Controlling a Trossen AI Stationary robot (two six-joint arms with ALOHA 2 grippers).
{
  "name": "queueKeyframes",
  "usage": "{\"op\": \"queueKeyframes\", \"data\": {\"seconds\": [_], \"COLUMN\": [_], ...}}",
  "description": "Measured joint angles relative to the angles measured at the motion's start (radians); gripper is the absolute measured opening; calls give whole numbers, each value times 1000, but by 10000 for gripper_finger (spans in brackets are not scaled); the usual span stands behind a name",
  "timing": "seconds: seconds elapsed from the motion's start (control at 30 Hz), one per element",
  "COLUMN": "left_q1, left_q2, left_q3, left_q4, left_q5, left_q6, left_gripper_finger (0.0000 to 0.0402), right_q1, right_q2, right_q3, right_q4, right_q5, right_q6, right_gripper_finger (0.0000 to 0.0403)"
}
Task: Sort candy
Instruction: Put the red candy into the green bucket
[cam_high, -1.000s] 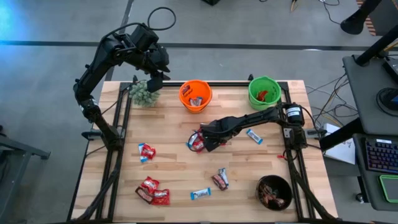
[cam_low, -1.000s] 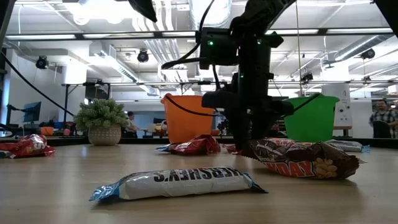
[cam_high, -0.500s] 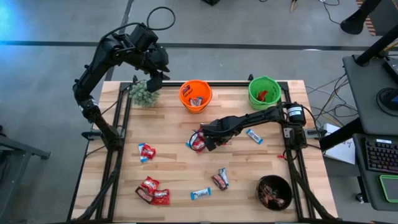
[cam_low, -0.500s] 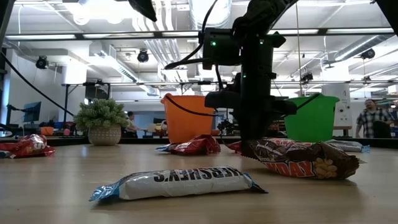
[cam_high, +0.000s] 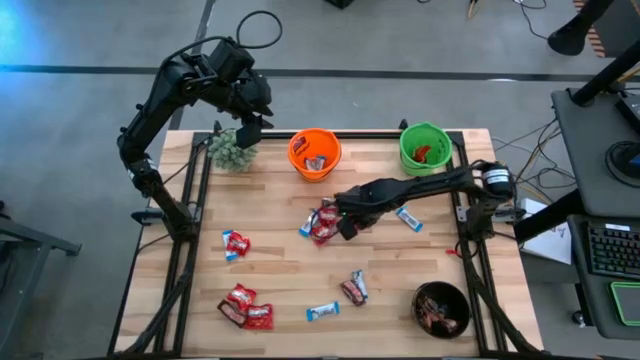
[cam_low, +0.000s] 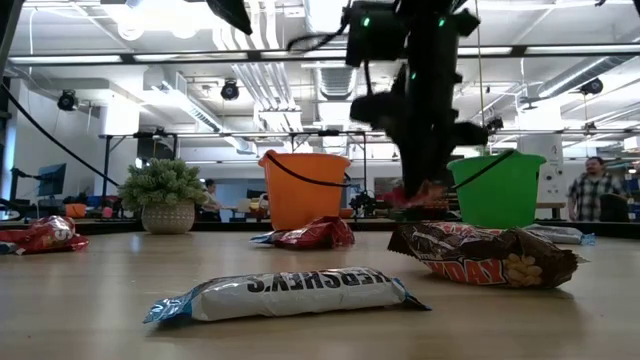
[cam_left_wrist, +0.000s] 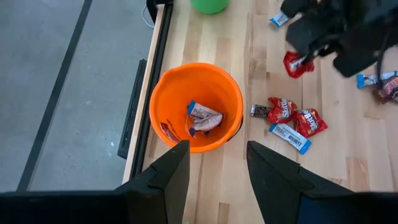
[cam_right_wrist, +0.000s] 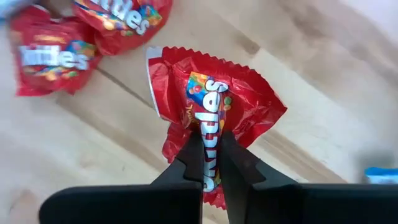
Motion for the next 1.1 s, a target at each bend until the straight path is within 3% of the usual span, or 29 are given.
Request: {"op": "queueKeyframes", "data": {"seconds": [0.23,0.5,0.83,1.1], "left_q1": [0,0,0,0], "left_q2": [0,0,0,0], "left_q3": [0,0,0,0], "left_q4": [0,0,-1,-1], "left_q5": [0,0,-1,-1], "left_q6": [0,0,0,-5], "left_gripper_finger": [142,142,142,142], "right_q1": [0,-12,-96,-196], "right_q2": [-135,-306,-473,-542], "right_q3": [0,2,3,3], "right_q4": [-60,-165,-283,-330], "right_q5": [14,104,216,240], "right_q6": [-44,-58,-70,-146], "right_gripper_finger": [13,12,12,12]}}
